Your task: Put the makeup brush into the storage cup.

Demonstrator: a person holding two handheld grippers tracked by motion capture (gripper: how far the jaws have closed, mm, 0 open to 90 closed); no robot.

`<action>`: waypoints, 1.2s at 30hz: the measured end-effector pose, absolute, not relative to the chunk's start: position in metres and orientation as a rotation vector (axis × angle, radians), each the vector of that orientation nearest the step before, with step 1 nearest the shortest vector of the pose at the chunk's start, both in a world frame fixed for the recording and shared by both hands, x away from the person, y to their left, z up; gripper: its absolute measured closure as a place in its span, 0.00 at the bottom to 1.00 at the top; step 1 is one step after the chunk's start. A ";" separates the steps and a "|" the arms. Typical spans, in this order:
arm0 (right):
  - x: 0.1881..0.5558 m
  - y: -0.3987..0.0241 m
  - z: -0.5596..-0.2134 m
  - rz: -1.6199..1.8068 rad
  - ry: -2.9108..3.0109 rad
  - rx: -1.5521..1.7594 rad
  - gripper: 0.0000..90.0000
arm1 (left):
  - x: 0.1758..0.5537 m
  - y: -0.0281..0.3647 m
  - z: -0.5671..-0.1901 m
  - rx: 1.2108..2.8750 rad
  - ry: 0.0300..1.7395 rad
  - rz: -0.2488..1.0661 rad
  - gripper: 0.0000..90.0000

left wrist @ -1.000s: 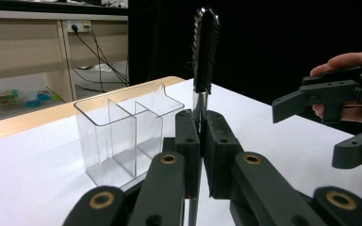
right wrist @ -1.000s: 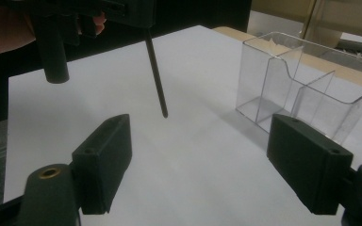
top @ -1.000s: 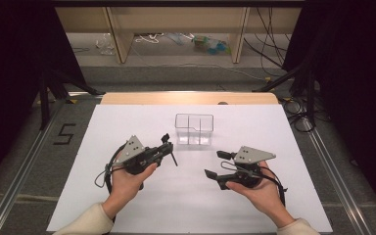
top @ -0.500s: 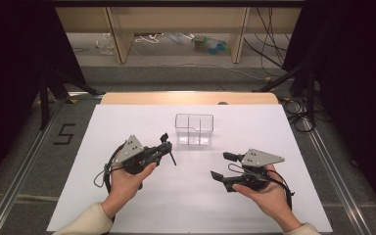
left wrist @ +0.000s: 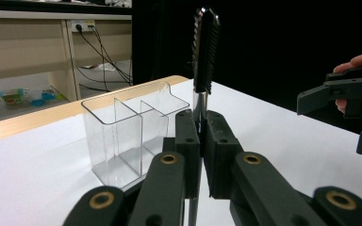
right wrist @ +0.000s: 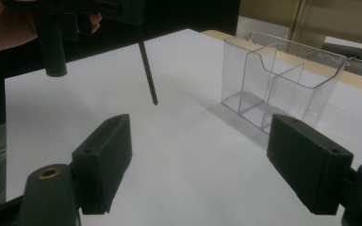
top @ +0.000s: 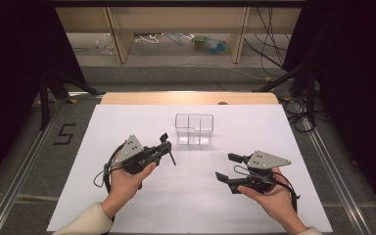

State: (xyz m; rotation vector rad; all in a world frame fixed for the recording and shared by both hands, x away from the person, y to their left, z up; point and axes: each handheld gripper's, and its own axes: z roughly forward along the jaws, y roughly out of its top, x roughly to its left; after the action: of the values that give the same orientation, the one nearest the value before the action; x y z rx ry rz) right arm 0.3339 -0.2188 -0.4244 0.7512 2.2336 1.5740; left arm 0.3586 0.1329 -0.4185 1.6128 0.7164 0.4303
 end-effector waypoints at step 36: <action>0.322 -0.239 -0.422 1.568 2.194 0.778 0.26 | 0.360 0.136 -0.418 1.614 0.730 0.439 0.95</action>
State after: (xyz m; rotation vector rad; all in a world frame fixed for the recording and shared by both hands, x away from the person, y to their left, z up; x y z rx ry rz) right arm 0.3222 -0.2389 -0.4224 0.7783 2.1937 1.5680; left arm 0.3601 0.1358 -0.4182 1.6141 0.7300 0.4394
